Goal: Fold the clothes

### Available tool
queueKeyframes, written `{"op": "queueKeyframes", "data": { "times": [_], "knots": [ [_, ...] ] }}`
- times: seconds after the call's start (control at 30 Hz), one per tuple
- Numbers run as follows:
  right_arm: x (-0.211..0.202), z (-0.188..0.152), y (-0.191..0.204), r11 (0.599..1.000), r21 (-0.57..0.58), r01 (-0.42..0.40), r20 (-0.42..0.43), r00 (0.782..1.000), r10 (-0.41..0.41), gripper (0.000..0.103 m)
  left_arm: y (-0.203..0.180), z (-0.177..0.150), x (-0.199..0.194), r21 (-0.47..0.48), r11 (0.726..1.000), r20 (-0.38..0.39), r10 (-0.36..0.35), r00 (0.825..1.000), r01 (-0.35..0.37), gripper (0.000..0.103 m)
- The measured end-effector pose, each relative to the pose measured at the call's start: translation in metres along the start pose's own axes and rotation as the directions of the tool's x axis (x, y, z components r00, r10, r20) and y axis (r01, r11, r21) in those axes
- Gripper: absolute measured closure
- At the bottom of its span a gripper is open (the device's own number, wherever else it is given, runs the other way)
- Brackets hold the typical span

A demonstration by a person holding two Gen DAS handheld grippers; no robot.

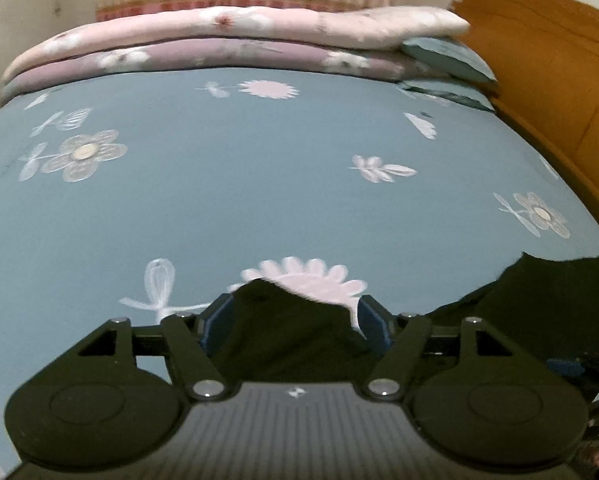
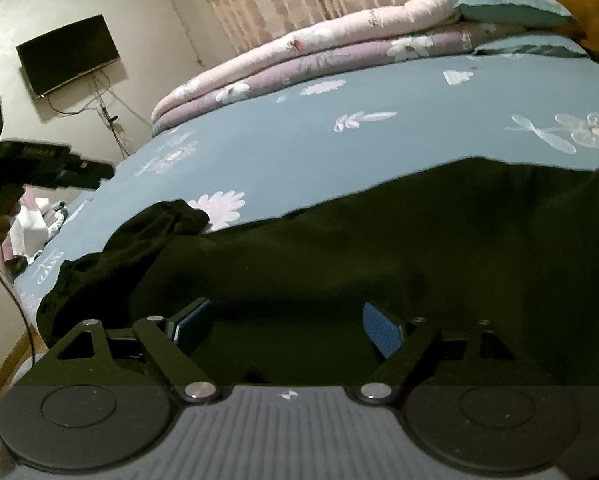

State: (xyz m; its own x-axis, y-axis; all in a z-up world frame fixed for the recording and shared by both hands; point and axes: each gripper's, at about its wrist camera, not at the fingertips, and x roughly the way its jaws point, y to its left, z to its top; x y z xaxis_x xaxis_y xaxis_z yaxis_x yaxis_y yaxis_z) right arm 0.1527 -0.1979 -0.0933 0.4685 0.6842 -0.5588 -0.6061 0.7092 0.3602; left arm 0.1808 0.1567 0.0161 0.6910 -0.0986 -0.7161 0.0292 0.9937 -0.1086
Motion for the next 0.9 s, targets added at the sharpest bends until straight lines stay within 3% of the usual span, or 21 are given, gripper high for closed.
{"op": "queueKeyframes", "data": {
  "times": [0.17, 0.9],
  "knots": [
    [0.0, -0.005, -0.005, 1.0, 0.013, 0.018, -0.013, 1.0, -0.017, 0.017, -0.027, -0.001, 0.023, 0.048, 0.996, -0.026, -0.068, 0.997, 0.07, 0.032],
    [-0.006, -0.004, -0.001, 1.0, 0.019, -0.003, 0.012, 1.0, 0.002, 0.017, -0.025, -0.008, 0.029, 0.025, 0.999, -0.069, -0.045, 0.997, 0.046, 0.032]
  ]
}}
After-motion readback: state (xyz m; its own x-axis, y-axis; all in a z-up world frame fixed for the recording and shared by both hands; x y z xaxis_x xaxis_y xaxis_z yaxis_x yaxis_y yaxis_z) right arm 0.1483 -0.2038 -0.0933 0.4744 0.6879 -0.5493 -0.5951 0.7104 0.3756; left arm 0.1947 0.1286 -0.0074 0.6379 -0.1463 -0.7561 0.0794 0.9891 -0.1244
